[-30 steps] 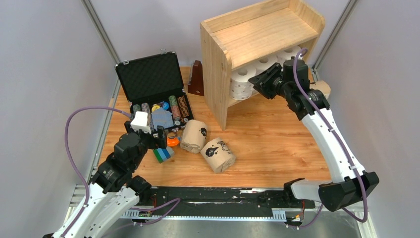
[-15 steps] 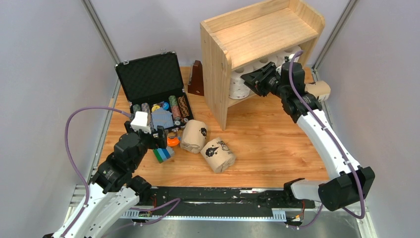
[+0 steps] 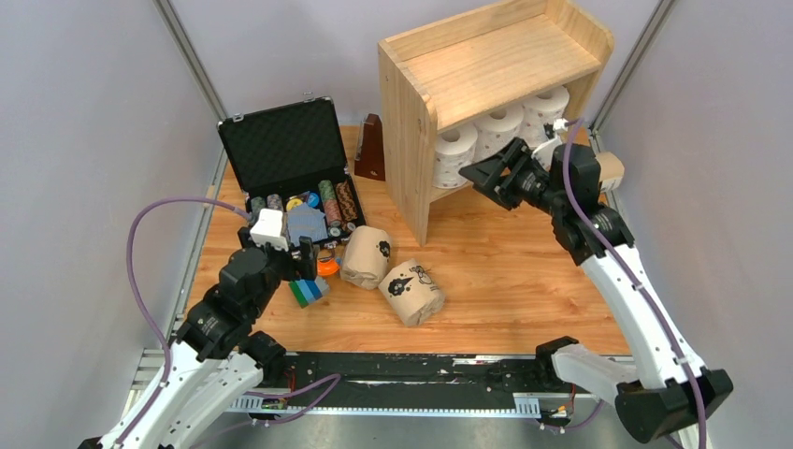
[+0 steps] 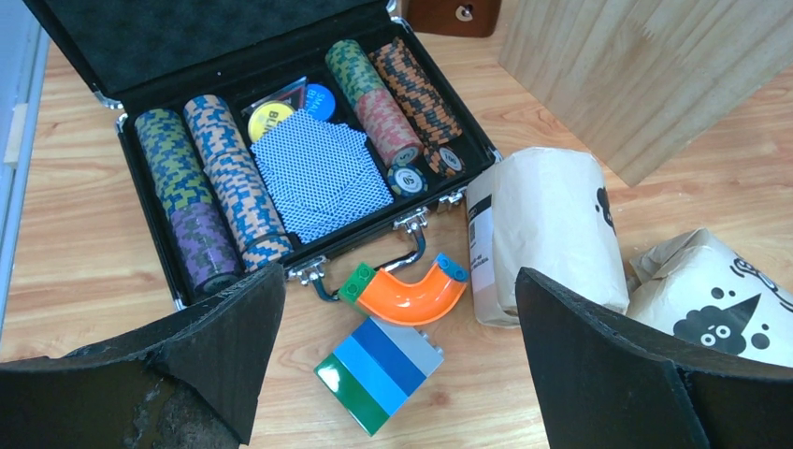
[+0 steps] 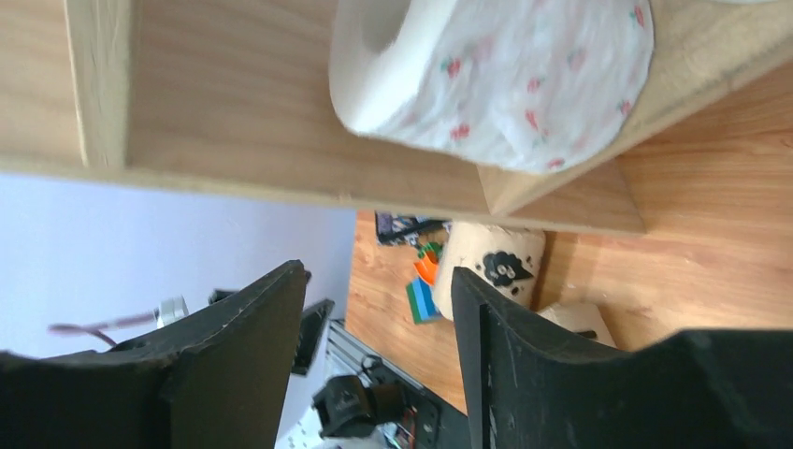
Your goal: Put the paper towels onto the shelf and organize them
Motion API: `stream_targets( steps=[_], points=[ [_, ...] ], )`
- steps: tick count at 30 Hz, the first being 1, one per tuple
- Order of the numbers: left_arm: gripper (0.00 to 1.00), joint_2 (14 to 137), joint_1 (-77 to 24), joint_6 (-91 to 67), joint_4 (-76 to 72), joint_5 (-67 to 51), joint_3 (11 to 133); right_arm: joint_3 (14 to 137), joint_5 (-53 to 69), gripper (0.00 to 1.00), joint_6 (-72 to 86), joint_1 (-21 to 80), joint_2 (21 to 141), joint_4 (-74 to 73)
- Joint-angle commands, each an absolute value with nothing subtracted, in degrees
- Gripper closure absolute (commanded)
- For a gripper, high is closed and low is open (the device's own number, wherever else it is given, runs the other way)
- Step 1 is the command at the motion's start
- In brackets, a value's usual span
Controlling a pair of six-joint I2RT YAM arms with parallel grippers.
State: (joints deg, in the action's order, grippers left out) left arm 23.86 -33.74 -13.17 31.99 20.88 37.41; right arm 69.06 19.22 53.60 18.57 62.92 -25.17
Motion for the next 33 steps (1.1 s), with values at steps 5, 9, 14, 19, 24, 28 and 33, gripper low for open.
stream_targets(
  steps=[5,9,14,19,24,28,33],
  points=[
    [0.00,28.5,-33.9,-16.5,32.8,17.8,39.8,59.5,20.2,0.38,41.6,21.4,55.7,-41.7],
    [0.00,31.3,-33.9,-20.7,35.0,15.2,41.9,54.9,19.7,0.36,40.6,27.2,55.8,-43.9],
    [0.00,35.7,-33.9,-26.9,39.1,11.9,44.4,54.1,18.4,0.34,40.8,35.4,59.6,-44.3],
    [0.00,38.5,-33.9,-30.5,40.1,9.4,44.5,51.3,16.6,0.34,44.4,41.1,61.0,-41.7],
    [0.00,39.3,-33.9,-34.2,39.0,7.2,43.3,43.1,14.5,0.33,51.9,45.4,57.3,-29.0],
    [0.00,39.7,-33.9,-36.3,38.7,5.3,42.6,38.5,11.4,0.33,57.4,49.1,55.1,-23.9],
    [0.00,40.1,-33.8,-36.3,38.6,5.2,42.2,33.1,11.1,0.33,62.3,53.3,55.6,-18.0]
  ],
)
